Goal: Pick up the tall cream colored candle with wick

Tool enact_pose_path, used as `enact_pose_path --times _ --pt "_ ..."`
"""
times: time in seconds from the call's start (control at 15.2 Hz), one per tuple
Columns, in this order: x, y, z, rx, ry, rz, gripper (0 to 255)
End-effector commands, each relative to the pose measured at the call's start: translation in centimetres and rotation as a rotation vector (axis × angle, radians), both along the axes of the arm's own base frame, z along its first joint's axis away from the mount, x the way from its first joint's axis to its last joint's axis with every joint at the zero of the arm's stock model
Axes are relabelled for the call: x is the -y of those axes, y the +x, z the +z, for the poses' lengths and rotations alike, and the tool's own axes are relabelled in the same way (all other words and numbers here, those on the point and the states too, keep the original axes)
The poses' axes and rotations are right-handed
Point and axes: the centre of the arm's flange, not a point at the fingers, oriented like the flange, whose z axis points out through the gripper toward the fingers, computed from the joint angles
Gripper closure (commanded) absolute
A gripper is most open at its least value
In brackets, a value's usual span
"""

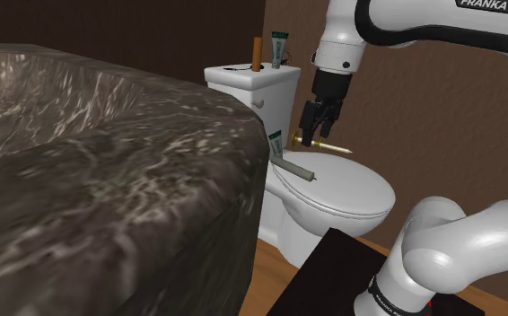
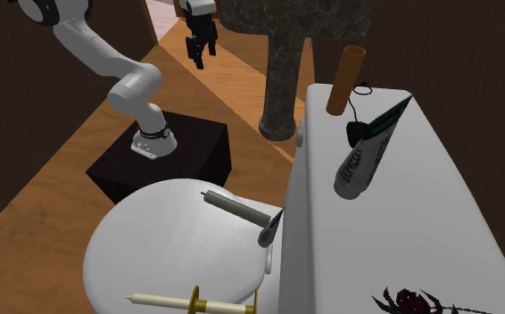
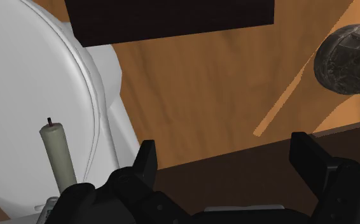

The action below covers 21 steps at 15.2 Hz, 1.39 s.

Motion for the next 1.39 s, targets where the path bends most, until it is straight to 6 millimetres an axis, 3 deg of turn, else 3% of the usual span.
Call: enact_pose_path --times 0.0,1.32 --pt "0.0 0.0 0.0 0.0 0.0 0.0 0" --pt "18.7 12.5 -14.7 -0.05 0.012 -0.041 0"
